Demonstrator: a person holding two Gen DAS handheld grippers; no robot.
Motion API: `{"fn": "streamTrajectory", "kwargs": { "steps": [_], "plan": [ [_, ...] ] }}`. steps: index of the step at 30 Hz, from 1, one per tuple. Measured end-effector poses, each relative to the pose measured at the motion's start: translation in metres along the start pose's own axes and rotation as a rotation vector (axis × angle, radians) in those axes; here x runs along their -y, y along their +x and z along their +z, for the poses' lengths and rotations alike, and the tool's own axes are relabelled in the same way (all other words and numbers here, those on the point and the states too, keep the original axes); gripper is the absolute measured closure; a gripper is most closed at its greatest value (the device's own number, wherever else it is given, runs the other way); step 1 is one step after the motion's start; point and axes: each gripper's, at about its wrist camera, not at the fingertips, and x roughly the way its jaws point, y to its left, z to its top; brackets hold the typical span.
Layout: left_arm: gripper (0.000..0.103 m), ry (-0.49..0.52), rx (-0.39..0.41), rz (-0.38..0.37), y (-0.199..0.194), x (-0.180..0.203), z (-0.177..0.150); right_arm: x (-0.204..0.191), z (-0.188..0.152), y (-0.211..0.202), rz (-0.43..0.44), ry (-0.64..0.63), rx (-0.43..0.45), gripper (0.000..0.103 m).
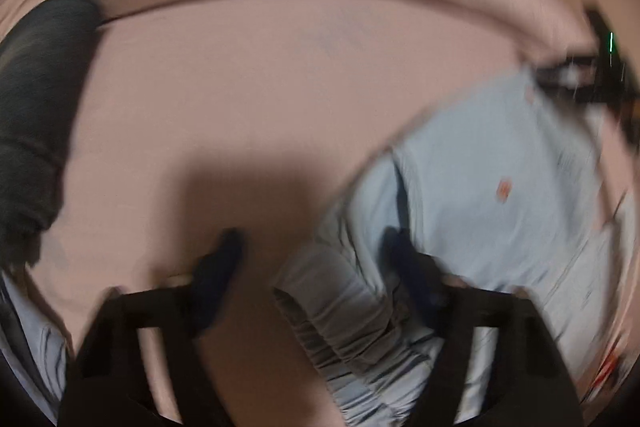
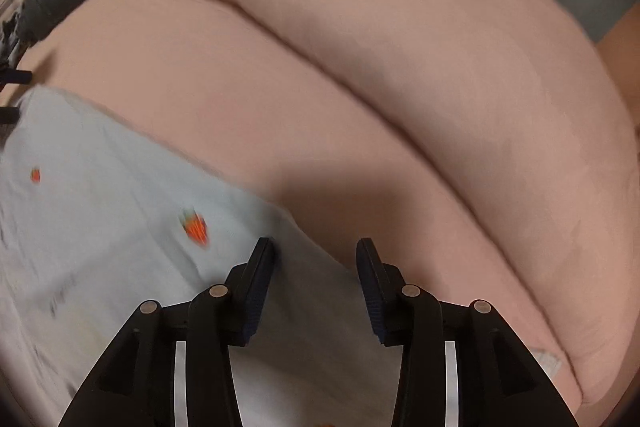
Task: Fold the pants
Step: 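Grasp waistband with left tool while right tool grasps hem, lifting one leg over the other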
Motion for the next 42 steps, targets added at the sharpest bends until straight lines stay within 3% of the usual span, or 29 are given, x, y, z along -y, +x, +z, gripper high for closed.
{"fn": "streamTrajectory", "kwargs": {
  "steps": [1,3,4,5,6,8,11,14,16,20,25,30,33,38,42],
  "plan": [
    [0.038,0.017,0.014,0.009,0.000,0.003,0.001,0.003,-0.005,0.004,-0.005,-0.009,-0.023,0.056],
    [0.056,0.012,0.016,-0.021,-0.001,0.006,0.003,0.005,-0.009,0.007,0.007,-0.004,-0.019,0.055],
    [0.059,-0.001,0.016,-0.024,-0.002,0.006,0.005,0.003,-0.008,0.008,0.012,-0.010,-0.017,0.061],
    [0.062,-0.005,0.013,-0.021,-0.002,0.007,0.005,0.002,-0.010,0.007,0.017,-0.025,-0.008,0.080],
    [0.065,-0.001,0.010,-0.012,-0.003,0.009,0.005,-0.004,-0.009,0.003,0.025,-0.050,0.012,0.091],
    [0.072,0.012,0.015,0.011,-0.012,0.010,0.002,-0.013,-0.009,-0.002,-0.018,-0.083,0.029,0.095],
    [0.079,0.014,0.049,0.073,-0.023,0.024,0.000,-0.029,-0.018,-0.015,-0.067,-0.064,0.083,0.097],
    [0.081,0.019,0.129,0.144,-0.047,0.042,-0.006,-0.041,-0.039,-0.057,-0.135,-0.032,0.191,0.097],
    [0.081,0.019,0.197,0.181,-0.071,0.057,-0.015,-0.042,-0.072,-0.097,-0.194,-0.040,0.266,0.097],
    [0.081,0.042,0.351,0.235,-0.138,0.085,-0.062,-0.060,-0.116,-0.165,-0.280,-0.051,0.377,0.097],
    [0.081,0.116,0.453,0.289,-0.171,0.133,-0.122,-0.106,-0.192,-0.225,-0.321,-0.066,0.497,0.097],
    [0.082,0.202,0.507,0.331,-0.172,0.164,-0.203,-0.150,-0.250,-0.206,-0.305,-0.079,0.463,0.097],
    [0.082,0.227,0.465,0.351,-0.146,0.162,-0.231,-0.183,-0.283,-0.192,-0.275,-0.055,0.430,0.097],
    [0.082,0.370,0.424,0.437,-0.126,0.172,-0.259,-0.199,-0.314,-0.159,-0.270,-0.096,0.288,0.097],
    [0.082,0.459,0.437,0.500,-0.126,0.176,-0.263,-0.201,-0.320,-0.167,-0.311,-0.128,0.277,0.097]
  ]
}}
